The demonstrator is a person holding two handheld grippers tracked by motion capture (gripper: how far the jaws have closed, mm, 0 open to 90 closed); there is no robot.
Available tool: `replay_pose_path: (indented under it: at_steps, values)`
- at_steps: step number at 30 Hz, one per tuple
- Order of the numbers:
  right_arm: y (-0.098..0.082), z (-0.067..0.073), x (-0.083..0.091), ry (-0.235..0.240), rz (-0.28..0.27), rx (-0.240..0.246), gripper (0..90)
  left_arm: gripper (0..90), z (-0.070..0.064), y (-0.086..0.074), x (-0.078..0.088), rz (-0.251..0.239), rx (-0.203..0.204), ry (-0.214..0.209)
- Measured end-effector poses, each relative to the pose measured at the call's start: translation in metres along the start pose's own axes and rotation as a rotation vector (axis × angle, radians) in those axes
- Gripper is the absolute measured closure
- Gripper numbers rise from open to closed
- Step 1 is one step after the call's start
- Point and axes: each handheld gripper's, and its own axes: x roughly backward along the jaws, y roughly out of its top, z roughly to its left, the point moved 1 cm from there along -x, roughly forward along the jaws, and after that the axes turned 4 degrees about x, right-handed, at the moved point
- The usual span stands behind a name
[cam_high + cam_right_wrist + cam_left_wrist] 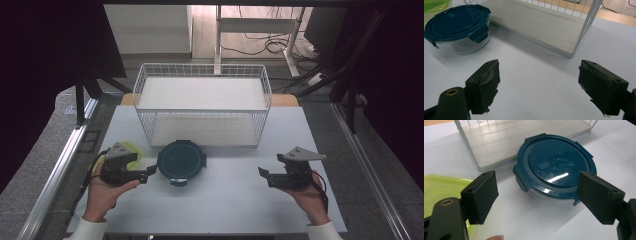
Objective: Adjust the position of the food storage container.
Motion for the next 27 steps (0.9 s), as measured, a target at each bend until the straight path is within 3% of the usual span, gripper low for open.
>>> replay_pose_path:
  at_steps: [18,27]
  values:
    - [-0.003,-0.004,0.0,0.016,0.022,-0.037,21.2,17.3,-0.004,-0.001,-0.009,0.045,-0.014,-0.022]
    - [-0.004,-0.005,-0.002,0.047,0.028,-0.05,21.6,21.3,-0.004,0.015,-0.008,0.056,-0.026,-0.028]
